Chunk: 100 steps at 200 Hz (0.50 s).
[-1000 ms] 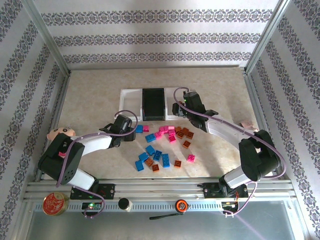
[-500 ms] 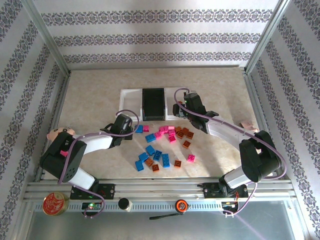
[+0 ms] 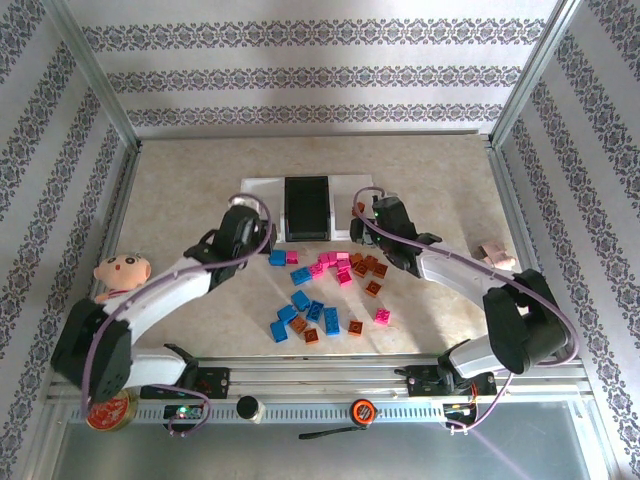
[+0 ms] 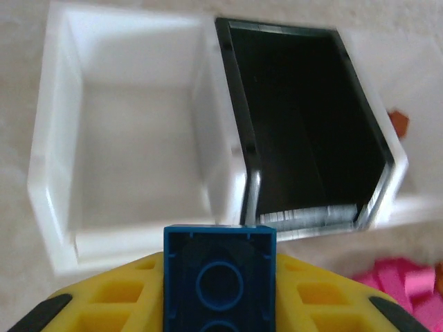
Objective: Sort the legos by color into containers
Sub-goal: Place the lego in the container.
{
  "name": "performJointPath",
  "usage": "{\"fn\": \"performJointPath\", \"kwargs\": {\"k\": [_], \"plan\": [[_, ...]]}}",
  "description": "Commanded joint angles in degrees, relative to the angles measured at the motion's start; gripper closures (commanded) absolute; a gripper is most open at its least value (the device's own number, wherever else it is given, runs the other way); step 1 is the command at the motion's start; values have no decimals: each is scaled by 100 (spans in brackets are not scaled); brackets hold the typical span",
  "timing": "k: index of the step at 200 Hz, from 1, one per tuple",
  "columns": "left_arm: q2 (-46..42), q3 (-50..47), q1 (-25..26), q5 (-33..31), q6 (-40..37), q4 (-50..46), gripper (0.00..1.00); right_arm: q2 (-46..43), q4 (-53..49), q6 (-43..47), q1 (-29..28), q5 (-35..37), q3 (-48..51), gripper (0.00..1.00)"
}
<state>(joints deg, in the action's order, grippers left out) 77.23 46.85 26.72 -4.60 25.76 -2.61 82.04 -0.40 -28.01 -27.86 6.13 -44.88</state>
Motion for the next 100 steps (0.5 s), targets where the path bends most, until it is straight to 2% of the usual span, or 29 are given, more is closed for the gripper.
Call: {"fn": "performJointPath", "kwargs": {"k": [1,23,49,78,100], "plan": [[688,562,-421,336,93,108,76,-302,-15,-91,45,-81,189,32],[1467,1298,-618,238,3,-168,77,-555,-110,-103,35,-95,366,32],[2043,1650,-897,383,146,-248,76,-795,-190,-165,8,-180,577,32],[2179,1819,-943,565,229,-208,47,-938,-384,-168,-15,-472,713,31],[1927,1846,-925,765,310,-145,37,-1105,-609,-143,-58,-573,808,31]]}}
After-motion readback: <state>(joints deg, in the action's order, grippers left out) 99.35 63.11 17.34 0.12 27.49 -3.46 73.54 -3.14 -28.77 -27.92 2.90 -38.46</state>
